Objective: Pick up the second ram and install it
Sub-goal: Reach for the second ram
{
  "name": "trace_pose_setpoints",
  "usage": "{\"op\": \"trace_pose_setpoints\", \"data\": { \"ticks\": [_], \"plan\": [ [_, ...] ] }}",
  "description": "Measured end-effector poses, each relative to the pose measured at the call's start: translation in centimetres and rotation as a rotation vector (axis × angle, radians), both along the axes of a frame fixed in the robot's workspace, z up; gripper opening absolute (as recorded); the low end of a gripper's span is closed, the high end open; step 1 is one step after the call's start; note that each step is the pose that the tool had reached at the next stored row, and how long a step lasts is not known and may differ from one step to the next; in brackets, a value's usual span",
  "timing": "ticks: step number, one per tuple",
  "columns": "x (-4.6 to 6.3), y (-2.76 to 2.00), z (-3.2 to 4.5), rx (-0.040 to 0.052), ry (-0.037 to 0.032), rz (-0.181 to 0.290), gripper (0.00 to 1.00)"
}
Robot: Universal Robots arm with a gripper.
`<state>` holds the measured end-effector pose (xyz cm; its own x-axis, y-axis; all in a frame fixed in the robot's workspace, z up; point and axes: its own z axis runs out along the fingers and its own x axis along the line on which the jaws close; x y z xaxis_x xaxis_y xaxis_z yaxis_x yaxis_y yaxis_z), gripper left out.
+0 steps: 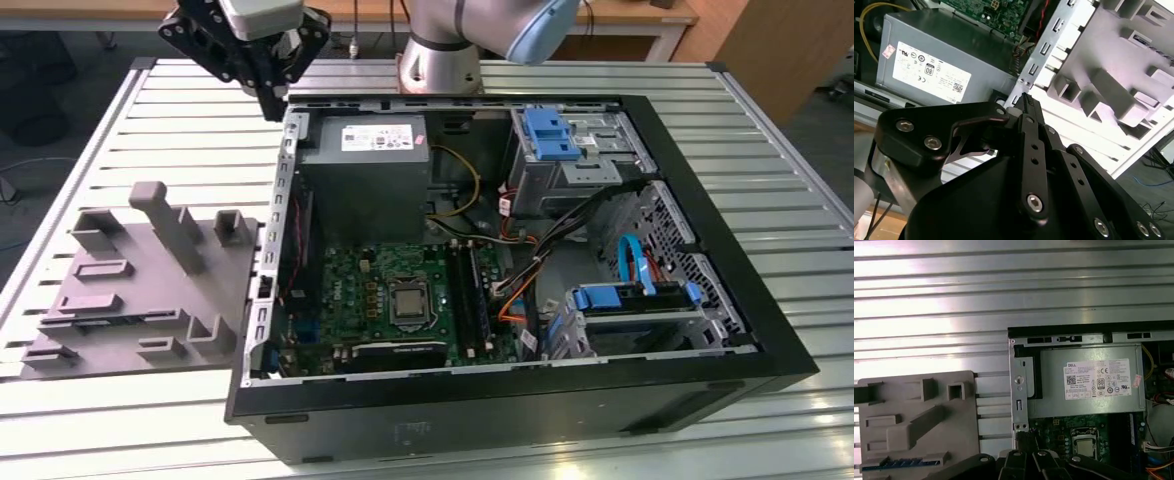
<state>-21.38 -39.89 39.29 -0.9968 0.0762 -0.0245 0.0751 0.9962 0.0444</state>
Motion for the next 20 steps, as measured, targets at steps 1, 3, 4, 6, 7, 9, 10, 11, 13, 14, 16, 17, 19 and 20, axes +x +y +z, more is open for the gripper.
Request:
{"op": "trace_pose_setpoints", "data": {
  "ticks": [1, 3, 4, 6, 7, 9, 10, 11, 13, 14, 16, 17, 19, 20],
  "plan": [
    [-0.2, 0.0, 0.0, 0.0, 0.0, 0.0, 0.11],
    [-0.7, 0.0, -0.01, 0.0, -0.0001, 0.0, 0.11],
    [-0.9, 0.0, -0.01, 0.0001, -0.0001, 0.0, 0.11],
    [-1.3, 0.0, -0.01, 0.0, -0.0001, 0.0, 0.11],
    [-1.5, 0.0, -0.01, 0.0, -0.0001, 0.0, 0.11],
    [-1.8, 0.0, -0.02, -0.0001, 0.0, 0.0, 0.11],
    [-2.0, 0.0, -0.03, -0.0001, 0.0, 0.0, 0.11],
    [-2.2, 0.0, -0.04, 0.0, -0.0001, 0.0, 0.11],
    [-2.7, 0.0, -0.05, 0.0, -0.0001, 0.0, 0.11],
    [-3.0, 0.0, -0.06, 0.0, -0.0001, 0.0, 0.11],
    [-3.5, 0.0, -0.07, 0.0, -0.0001, 0.0, 0.11],
    [-3.8, 0.0, -0.08, 0.0001, -0.0001, 0.0, 0.11],
    [-4.4, 0.0, -0.09, -0.0001, -0.0001, 0.0, 0.11],
    [-4.7, 0.0, -0.09, -0.0001, -0.0002, 0.0, 0.11]
  ]
}}
